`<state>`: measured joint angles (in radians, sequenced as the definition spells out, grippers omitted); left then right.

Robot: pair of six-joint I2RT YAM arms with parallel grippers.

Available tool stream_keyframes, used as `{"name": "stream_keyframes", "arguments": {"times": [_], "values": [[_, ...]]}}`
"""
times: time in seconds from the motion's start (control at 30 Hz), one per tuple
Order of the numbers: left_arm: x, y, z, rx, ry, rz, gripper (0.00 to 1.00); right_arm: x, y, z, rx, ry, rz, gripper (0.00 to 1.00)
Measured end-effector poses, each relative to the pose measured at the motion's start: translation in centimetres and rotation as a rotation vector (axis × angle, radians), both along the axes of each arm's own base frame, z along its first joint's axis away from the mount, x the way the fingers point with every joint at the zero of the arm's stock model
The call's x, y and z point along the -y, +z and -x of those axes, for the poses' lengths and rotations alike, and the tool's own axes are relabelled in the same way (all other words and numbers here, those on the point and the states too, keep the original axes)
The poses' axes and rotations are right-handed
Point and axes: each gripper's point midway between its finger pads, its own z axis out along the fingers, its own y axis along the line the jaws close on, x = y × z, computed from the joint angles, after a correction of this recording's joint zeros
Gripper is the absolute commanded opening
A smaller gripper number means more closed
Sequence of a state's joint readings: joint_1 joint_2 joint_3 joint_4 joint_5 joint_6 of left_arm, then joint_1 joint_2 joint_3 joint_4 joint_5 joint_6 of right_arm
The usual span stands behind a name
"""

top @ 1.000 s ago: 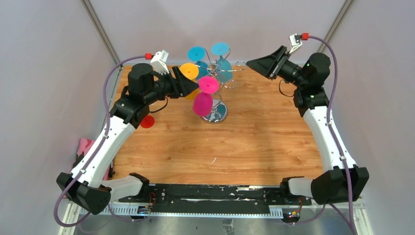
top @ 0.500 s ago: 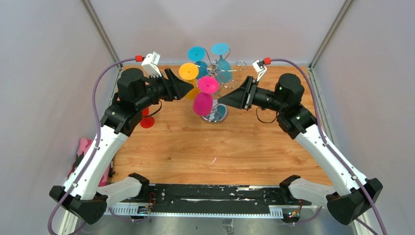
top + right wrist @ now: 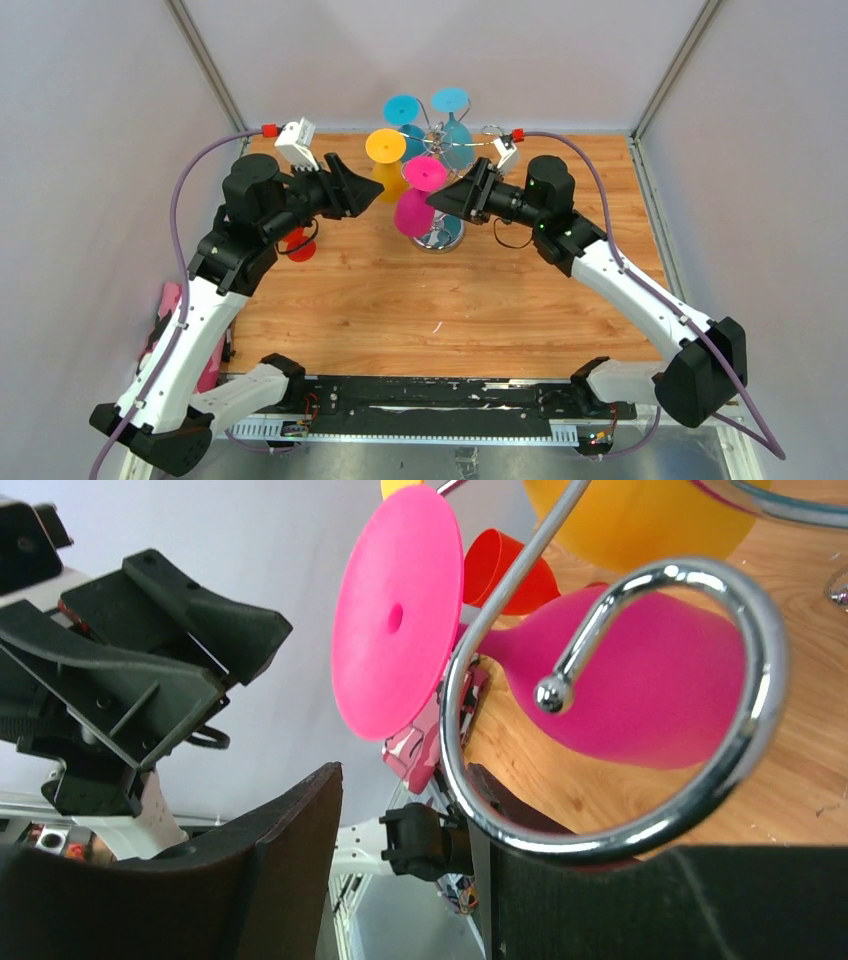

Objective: Take the wine glass off the wine glass rack

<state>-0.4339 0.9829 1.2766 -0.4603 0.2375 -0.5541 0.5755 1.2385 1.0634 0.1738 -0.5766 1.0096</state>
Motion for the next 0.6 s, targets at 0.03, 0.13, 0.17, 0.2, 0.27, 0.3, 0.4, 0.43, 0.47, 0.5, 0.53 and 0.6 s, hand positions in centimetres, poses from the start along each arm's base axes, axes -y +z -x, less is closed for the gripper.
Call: {"name": "stream_keyframes", "arguments": {"times": [0.03,0.13,0.17,0.2,0.27,0.3,0.4,0.43,0.47,0.5,0.53,0.6], "values": [[-0.1,0.0,0.1,0.005,0.002,-0.004,0.57,-0.1,0.1,-0.2,0.004,-0.006,-0.007,0.53],[-0.4,0.0,0.3,0.015,0.009,-0.020,0.57,-0.2,0.5,-0.8,0.009,-0.030,-0.025,0.52],[-0.5,0.0,0.3,0.016,0.009,-0.023,0.57,-0.2,0.6,-1.0,0.012,-0.038,-0.030,0.52],[-0.5,0.0,0.3,0.016,0.010,-0.026,0.57,-0.1,0.8,-1.2,0.014,-0.045,-0.035,0.51],[-0.6,-0.2,0.3,0.016,0.011,-0.033,0.57,-0.1,1.0,-1.4,0.018,-0.060,-0.043,0.50],[-0.6,-0.3,0.3,0.016,0.011,-0.036,0.57,-0.1,1.1,-1.6,0.019,-0.066,-0.047,0.49],[-0.6,-0.8,0.3,0.011,0.009,-0.047,0.57,0.0,1.4,-1.9,0.019,-0.083,-0.056,0.46],[-0.6,-1.0,0.2,0.008,0.009,-0.049,0.57,0.0,1.5,-2.0,0.018,-0.089,-0.059,0.44],[-0.6,-1.2,0.2,0.005,0.008,-0.051,0.57,0.0,1.5,-2.0,0.016,-0.093,-0.061,0.43],[-0.6,-1.4,0.2,0.001,0.008,-0.053,0.57,0.0,1.6,-2.1,0.012,-0.099,-0.067,0.41],[-0.6,-1.6,0.2,-0.003,0.007,-0.056,0.57,0.0,1.8,-2.2,0.011,-0.104,-0.074,0.40],[-0.6,-1.9,0.2,-0.007,0.006,-0.059,0.57,0.0,2.0,-2.4,0.009,-0.118,-0.087,0.38]]}}
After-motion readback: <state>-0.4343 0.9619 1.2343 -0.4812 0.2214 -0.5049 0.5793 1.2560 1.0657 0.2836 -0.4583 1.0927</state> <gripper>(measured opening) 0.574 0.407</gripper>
